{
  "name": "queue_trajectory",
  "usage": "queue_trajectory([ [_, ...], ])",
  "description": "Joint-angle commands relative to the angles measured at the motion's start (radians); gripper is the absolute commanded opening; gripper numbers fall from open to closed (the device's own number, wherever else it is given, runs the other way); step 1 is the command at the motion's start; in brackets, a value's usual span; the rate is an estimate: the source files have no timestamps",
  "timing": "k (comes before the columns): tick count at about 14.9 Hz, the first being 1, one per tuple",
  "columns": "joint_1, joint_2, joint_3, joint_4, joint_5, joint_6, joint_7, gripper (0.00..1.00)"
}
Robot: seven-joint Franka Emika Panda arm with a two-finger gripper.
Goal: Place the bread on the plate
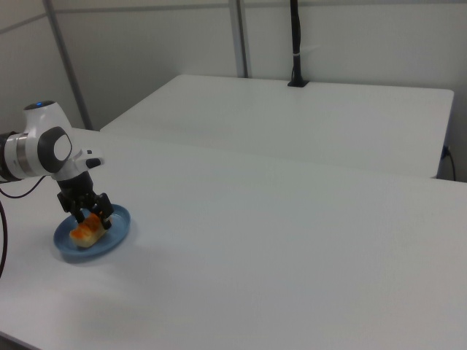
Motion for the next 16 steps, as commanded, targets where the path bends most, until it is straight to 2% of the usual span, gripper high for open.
queue_trajectory([
  [1, -0.002, -0.025, -0.007, 0.102, -0.023, -0.176, 0.021, 1.0],
  [4, -0.016, -0.045, -0.017, 0.237, -0.022, -0.383, 0.018, 1.0],
  [7, -0.063, -0.069, -0.02, 0.331, -0.022, -0.488, 0.001, 1.0],
  [14, -0.208, -0.227, -0.026, 0.346, -0.014, -0.542, -0.148, 1.0],
  [16, -0.252, -0.257, -0.026, 0.357, -0.007, -0.586, -0.258, 1.0],
])
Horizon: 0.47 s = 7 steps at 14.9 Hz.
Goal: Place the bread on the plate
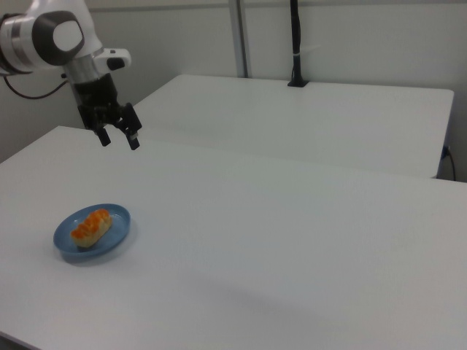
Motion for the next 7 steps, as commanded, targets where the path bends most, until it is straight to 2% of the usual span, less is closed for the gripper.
queue_trajectory([
  [1, -0.054, -0.053, -0.003, 0.014, 0.016, -0.087, -0.135, 1.0],
  [4, -0.091, -0.056, -0.002, 0.054, 0.076, -0.132, -0.139, 1.0],
  [7, -0.091, -0.057, -0.002, 0.054, 0.079, -0.133, -0.142, 1.0],
])
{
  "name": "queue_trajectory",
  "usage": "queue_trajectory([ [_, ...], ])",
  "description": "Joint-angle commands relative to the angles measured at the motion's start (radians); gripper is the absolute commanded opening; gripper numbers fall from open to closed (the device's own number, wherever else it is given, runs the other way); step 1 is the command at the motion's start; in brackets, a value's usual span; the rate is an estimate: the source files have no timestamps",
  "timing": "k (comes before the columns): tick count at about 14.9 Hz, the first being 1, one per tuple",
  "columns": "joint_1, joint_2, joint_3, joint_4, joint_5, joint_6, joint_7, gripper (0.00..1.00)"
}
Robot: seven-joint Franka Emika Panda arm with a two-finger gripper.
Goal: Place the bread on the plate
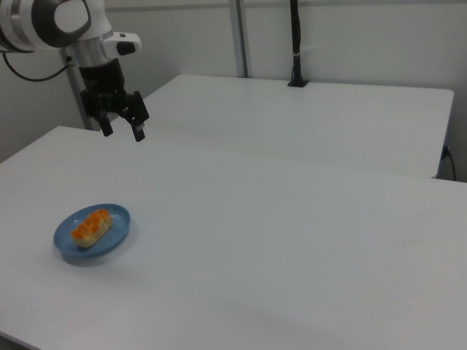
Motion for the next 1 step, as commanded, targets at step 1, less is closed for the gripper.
queue_trajectory([
  [1, -0.002, -0.004, -0.001, 0.011, 0.022, -0.029, -0.024, 1.0],
])
